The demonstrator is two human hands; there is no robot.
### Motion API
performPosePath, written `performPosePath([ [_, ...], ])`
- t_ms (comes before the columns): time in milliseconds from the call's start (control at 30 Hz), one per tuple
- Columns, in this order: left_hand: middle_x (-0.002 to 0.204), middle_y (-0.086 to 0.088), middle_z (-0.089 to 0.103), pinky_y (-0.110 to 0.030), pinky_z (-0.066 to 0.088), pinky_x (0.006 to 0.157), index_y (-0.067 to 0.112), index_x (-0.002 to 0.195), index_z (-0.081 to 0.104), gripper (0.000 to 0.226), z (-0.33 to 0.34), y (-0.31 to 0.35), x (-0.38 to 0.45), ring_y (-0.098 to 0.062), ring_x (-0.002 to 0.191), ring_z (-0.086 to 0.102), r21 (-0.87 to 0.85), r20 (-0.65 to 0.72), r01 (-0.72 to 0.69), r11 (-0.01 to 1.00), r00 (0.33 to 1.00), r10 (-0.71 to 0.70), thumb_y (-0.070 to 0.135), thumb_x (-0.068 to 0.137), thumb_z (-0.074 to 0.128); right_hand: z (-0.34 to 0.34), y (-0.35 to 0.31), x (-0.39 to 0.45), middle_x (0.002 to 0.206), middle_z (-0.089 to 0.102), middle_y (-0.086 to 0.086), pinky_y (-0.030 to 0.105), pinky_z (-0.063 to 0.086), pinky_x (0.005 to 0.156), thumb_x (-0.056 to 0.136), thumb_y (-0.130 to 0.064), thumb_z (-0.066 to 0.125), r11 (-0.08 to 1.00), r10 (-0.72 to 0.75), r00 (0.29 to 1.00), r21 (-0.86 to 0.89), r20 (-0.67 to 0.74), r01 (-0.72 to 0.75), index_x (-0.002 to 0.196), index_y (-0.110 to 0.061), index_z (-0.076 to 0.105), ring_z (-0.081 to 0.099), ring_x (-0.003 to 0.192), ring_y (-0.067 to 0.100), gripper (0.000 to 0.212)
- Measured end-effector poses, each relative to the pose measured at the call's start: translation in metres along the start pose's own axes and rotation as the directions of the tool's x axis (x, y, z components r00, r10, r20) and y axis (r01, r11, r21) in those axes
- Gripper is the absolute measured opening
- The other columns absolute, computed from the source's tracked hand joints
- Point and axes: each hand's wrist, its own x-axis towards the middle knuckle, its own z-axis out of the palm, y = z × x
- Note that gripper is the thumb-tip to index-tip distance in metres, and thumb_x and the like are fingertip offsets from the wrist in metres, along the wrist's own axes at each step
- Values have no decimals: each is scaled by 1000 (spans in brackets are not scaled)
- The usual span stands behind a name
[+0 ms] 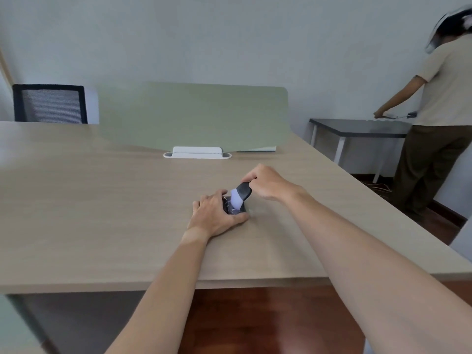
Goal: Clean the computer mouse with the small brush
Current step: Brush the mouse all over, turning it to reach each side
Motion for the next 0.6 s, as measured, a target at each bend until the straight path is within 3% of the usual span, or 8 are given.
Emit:
performPosePath([
  [133, 123, 8, 59, -36, 27, 102, 25, 142, 35, 108, 0, 0, -1, -20, 125, 43, -42, 13, 14, 999, 1000, -14, 80, 52, 60, 4, -1, -3, 114, 74, 2, 28, 49, 91, 79, 4, 42, 999, -33, 998, 43, 49, 31, 103, -15, 78, 61, 113, 19, 48],
  [367, 130, 4, 56, -36, 25, 104, 26, 144, 29, 118, 4, -3, 3, -21, 129, 39, -41, 11, 31, 999, 999, -31, 86, 48, 59, -10, 29, -7, 114, 73, 7, 33, 50, 97, 78, 5, 43, 998, 36, 999, -54, -9, -36, 104, -12, 78, 61, 114, 26, 46],
  [533, 125, 7, 59, -33, 25, 99, 30, 143, 30, 119, 4, -3, 3, -20, 125, 41, -41, -6, 37, 998, 999, -38, 89, 44, 58, -5, 15, -8, 115, 74, 0, 21, 40, 86, 81, 5, 43, 996, -15, 999, 84, -34, 18, 108, -14, 77, 57, 101, 10, 49],
  [600, 121, 7, 60, -32, 25, 96, 31, 142, 29, 119, 5, -3, 2, -21, 124, 43, -46, -16, 47, 998, 999, -48, 90, 43, 58, 0, 10, -7, 117, 73, -1, 20, 41, 87, 81, 6, 42, 993, -36, 999, 109, -8, 37, 110, -14, 77, 59, 105, 10, 50],
])
